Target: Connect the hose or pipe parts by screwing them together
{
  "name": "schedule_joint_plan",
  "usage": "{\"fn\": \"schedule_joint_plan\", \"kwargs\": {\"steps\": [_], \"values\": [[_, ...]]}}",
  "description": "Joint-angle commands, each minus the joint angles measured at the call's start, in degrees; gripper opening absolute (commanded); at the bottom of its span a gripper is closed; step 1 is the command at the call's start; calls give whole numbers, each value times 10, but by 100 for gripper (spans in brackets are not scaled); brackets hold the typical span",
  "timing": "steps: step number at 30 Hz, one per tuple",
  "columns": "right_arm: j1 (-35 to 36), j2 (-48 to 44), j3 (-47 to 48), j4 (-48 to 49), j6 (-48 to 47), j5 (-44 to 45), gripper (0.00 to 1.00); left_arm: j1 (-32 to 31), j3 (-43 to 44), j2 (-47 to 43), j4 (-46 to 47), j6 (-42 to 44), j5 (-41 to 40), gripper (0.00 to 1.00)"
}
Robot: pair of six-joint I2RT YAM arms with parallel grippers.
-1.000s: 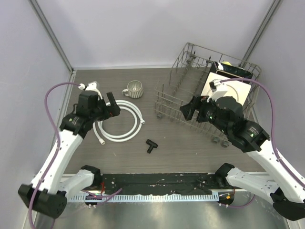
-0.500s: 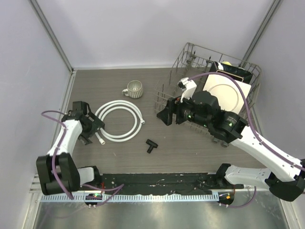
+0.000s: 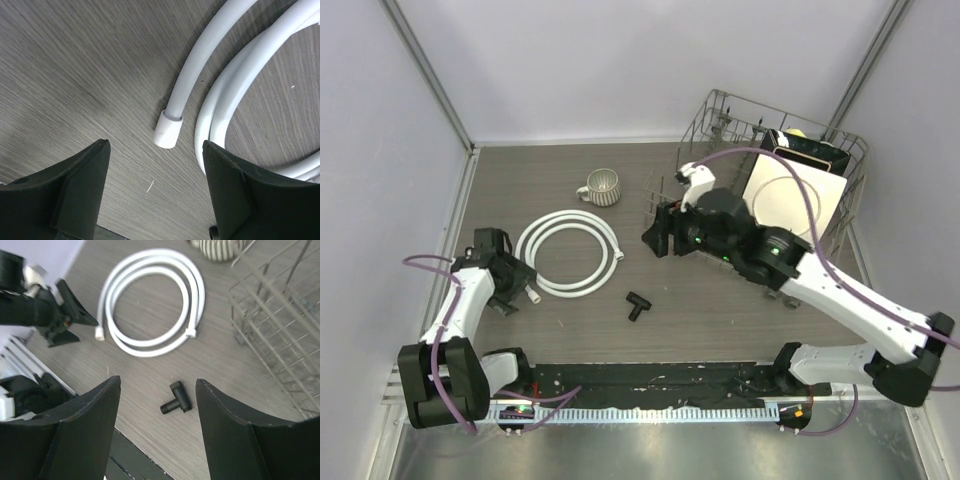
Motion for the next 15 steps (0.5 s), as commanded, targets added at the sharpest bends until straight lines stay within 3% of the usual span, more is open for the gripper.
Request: {"fn": "schedule_joint_plan", "kwargs": {"steps": [1,6,15], "values": [[29,80,40,-18,1,36,66,4,-22,-21,23,-41,-8,77],[67,188,97,-64,3,93,62,4,-25,4,20,-60,-7,75],[75,163,47,16,20,51,62,4,-42,22,50,-73,-11,74]]}}
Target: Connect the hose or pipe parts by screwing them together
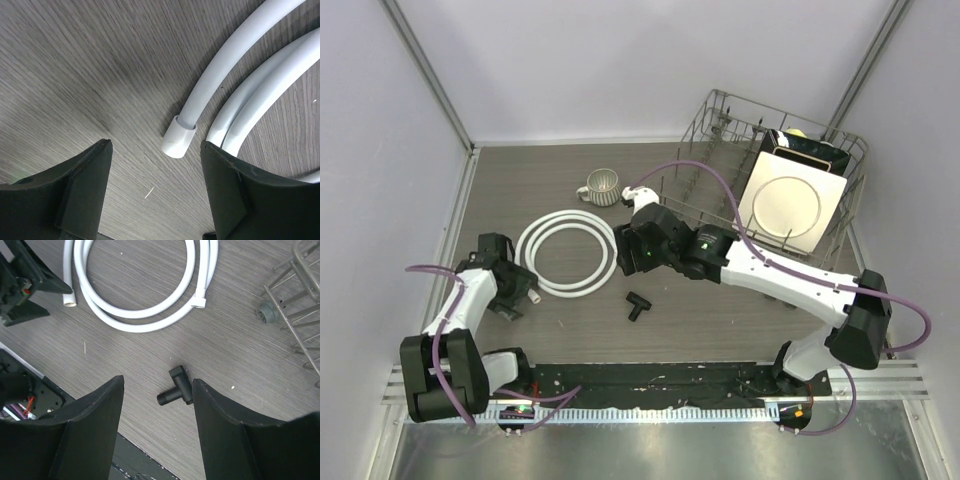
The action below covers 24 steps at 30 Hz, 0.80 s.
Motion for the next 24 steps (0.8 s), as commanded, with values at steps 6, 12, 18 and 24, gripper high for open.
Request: {"fn": "schedule_joint_plan", "kwargs": {"steps": [6,12,18,24], "values": [[6,-54,-23,61,10,-1,62,4,-3,57,64,-10,-17,73],[9,-66,-32,70,3,-8,62,4,-8,78,80,-12,4,70],[15,-73,-55,88,2,-9,62,4,-11,65,85,-11,17,65],[38,-43,-61,67,-12,18,63,-2,11,17,62,45,9,81]]}}
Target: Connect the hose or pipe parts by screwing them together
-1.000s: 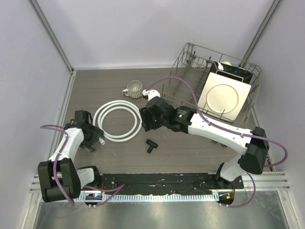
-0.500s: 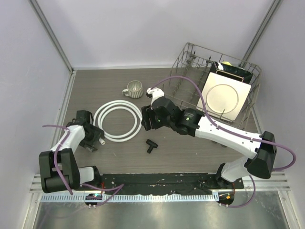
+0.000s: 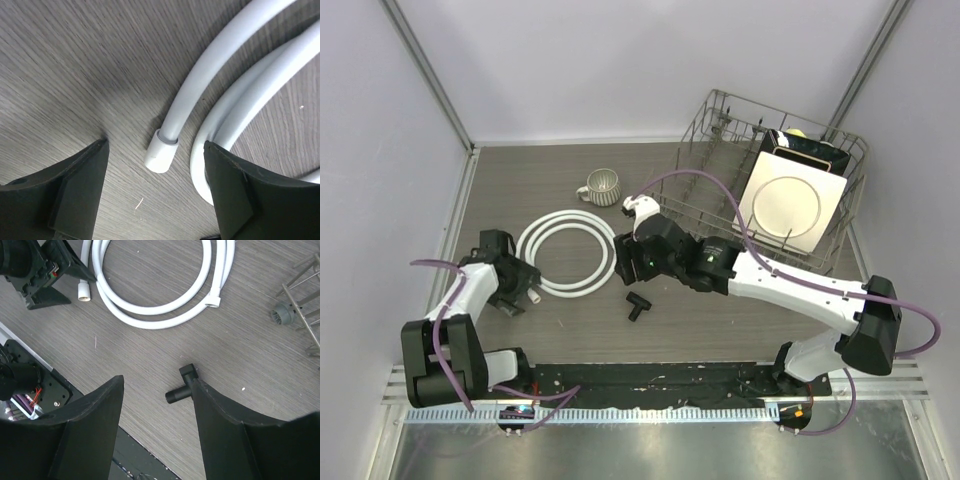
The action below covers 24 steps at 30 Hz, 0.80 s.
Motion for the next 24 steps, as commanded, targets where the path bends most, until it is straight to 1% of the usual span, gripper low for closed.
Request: {"fn": "schedule_joint_plan", "kwargs": {"steps": [1,2,4,5,7,8,10,11,12,15,16,17,18,19,20,24], "values": [[20,10,-2,0,-4,37,63,-5,12,-46,13,52,-8,82],[20,8,-4,-13,3,45,62,-19,20,-78,12,80,-7,82],[20,-7,-13,-19,20,42,63,-49,26,-113,11,89,-16,81],[20,-13,-13,-27,24,35,62,-98,32,-142,11,89,-39,80],[20,-38,-14,-34,24,27,63,-153,37,-168,9,84,-58,79],[20,-47,-18,-38,25,31,63,-212,35,-178,15,88,-63,79],[20,-75,-25,-40,32,44,63,-264,28,-203,48,103,-69,75],[20,-101,-30,-43,34,55,63,-304,19,-206,58,108,-68,74],[20,-114,-31,-45,36,63,63,-321,14,-204,85,121,-52,73],[20,-169,-45,-43,33,75,63,-381,8,-169,114,126,-37,73],[20,-188,-55,-35,32,75,63,-400,7,-161,124,127,-43,73],[20,-203,-64,-18,31,79,63,-442,4,-153,136,127,-51,73],[19,-230,-78,-12,31,83,63,-462,2,-144,165,129,-55,73],[20,-239,-82,-9,32,90,63,-480,-4,-129,184,130,-56,73],[20,-246,-87,-10,35,95,63,-512,-5,-118,213,130,-58,73],[20,-266,-89,-17,37,100,63,-571,-1,-62,230,110,-89,71]]}}
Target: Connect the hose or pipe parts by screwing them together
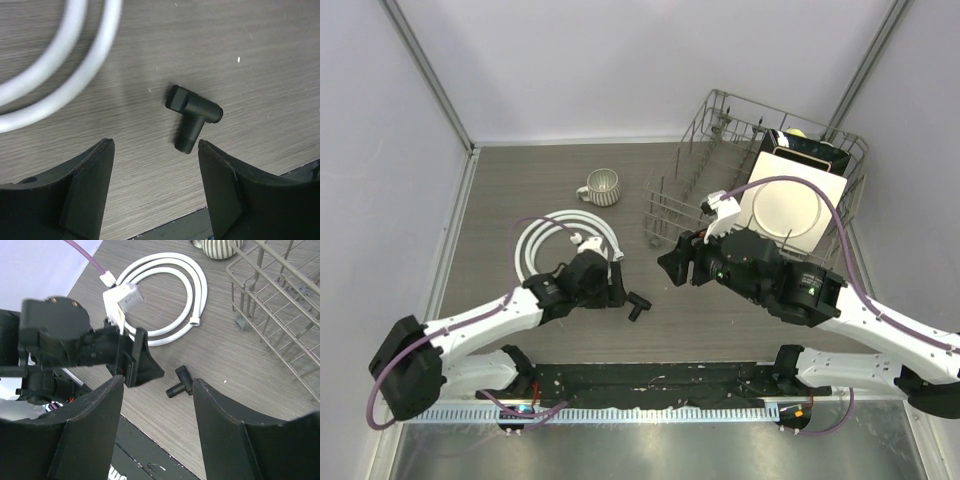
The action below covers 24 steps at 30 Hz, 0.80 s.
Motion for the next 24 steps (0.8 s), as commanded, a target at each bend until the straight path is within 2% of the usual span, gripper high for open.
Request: {"fn": "schedule_joint_plan", "kwargs": {"steps": [1,4,10,19,24], "values": [[0,-6,-12,16,8,24,63,-60,-1,47,74,-12,-51,70],[1,-15,-21,19,8,29,63,-126,2,84,87,-18,-92,70],[0,-56,-62,51,11,37,63,-170,29,152,102,-1,-107,67],[0,-75,-66,45,7,49,63,-175,39,217,110,7,-102,60],[0,-75,-71,48,14,44,63,-178,34,224,113,9,-100,48]]}}
